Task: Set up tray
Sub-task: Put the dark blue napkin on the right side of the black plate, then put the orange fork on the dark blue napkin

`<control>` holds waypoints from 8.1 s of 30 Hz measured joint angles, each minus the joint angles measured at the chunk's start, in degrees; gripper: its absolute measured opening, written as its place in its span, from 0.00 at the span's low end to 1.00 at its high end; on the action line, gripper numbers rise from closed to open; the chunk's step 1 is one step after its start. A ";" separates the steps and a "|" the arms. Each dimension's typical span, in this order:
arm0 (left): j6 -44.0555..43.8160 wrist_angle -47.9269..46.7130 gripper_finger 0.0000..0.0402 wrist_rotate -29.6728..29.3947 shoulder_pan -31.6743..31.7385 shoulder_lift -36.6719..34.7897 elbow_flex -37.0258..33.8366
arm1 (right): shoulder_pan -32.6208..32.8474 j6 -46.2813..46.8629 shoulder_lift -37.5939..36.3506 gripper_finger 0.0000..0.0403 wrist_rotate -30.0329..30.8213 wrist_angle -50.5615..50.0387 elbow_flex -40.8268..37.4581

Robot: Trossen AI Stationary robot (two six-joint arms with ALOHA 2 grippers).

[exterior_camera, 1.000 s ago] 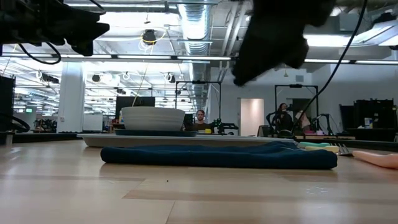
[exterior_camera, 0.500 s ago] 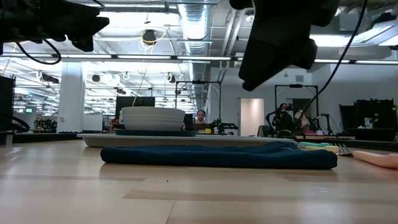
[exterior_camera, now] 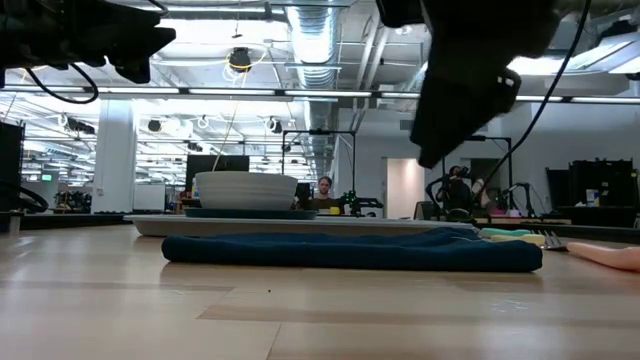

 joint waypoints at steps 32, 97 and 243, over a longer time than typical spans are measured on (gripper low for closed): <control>-0.20 0.39 0.37 0.02 0.00 0.50 0.02 | -0.44 5.49 10.15 0.04 -1.31 -1.11 -0.02; -0.05 0.37 0.37 0.02 0.00 0.51 0.02 | 6.04 19.42 -2.74 0.00 32.92 -53.25 30.09; -10.02 -5.75 0.37 9.93 -0.04 1.16 -0.44 | -30.58 -19.58 8.54 0.05 10.06 -51.42 22.61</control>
